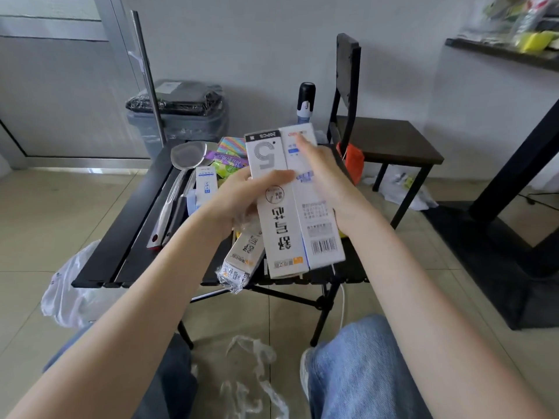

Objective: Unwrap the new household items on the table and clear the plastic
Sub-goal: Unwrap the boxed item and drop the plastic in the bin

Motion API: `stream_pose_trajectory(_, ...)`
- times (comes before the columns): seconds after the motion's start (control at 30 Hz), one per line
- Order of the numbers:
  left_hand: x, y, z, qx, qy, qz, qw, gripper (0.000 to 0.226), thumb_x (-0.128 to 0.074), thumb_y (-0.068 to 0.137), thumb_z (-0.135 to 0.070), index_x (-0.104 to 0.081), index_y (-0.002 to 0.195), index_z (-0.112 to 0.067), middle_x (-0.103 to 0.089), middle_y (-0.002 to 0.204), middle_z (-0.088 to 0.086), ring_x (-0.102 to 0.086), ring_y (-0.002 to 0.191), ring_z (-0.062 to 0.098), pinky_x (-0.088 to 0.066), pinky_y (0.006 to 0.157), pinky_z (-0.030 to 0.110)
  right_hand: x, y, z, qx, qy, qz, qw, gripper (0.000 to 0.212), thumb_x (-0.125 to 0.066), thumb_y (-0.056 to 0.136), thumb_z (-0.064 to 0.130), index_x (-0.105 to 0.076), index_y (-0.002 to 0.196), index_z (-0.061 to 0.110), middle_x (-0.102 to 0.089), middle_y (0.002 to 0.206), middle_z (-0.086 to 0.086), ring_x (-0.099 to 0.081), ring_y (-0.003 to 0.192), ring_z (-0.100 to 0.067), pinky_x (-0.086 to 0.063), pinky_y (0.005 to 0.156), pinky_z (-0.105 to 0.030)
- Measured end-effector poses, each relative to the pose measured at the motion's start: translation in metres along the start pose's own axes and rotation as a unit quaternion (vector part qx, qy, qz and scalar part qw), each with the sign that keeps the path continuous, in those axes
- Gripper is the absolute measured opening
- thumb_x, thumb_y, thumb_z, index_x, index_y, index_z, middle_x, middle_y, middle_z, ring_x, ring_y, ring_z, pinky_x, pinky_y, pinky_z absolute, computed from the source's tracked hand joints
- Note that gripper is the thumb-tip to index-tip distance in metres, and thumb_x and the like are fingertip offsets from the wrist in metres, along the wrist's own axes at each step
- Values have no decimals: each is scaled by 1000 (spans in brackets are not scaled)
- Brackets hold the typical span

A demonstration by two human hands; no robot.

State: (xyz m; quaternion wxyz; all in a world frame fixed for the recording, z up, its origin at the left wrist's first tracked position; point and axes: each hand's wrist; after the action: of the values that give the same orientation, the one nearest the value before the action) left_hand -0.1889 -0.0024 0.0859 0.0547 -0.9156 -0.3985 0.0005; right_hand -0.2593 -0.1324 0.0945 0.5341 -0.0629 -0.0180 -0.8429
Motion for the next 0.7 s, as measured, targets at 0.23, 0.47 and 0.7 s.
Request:
stream_pose_trajectory(0.23,15,18,-12,-2,10,-37,999,21,-61,90,-38,-64,98,-20,-75,79,-4,-71,65,7,-50,47,16,9,-1,-26,20,15,97,995,44,-74,77,0,-54,101,31,-71,89,13,-69,77,2,-54,62,-16)
stream_pose_trajectory(0.47,36,48,-18,-43,153,-137,978,72,-35,81,-80,-68,110,-23,-67,79,-1,-56,76,14,-45,87,41,24,24,-12,18,31,74,997,56,-76,75,11,-54,125,25,-72,110,4,-69,101,-13,-56,86,-36)
stream_pose_trajectory(0.7,61,102,-16,-110,235,-204,944,46,-57,91,-40,-48,61,-6,-33,42,-8,-28,37,6,-27,51,24,50,81,3,65,-84,-16,994,78,-82,71,10,-37,132,27,-63,117,7,-63,105,-12,-54,85,-33)
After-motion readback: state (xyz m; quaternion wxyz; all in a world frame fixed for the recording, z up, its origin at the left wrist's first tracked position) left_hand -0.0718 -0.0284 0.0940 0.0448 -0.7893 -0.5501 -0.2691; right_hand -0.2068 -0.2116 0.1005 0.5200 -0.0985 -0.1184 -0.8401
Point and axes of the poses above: each hand's wrist, its own y-axis towards the middle knuckle, its own x-axis out of the back of the hand, z = x × y
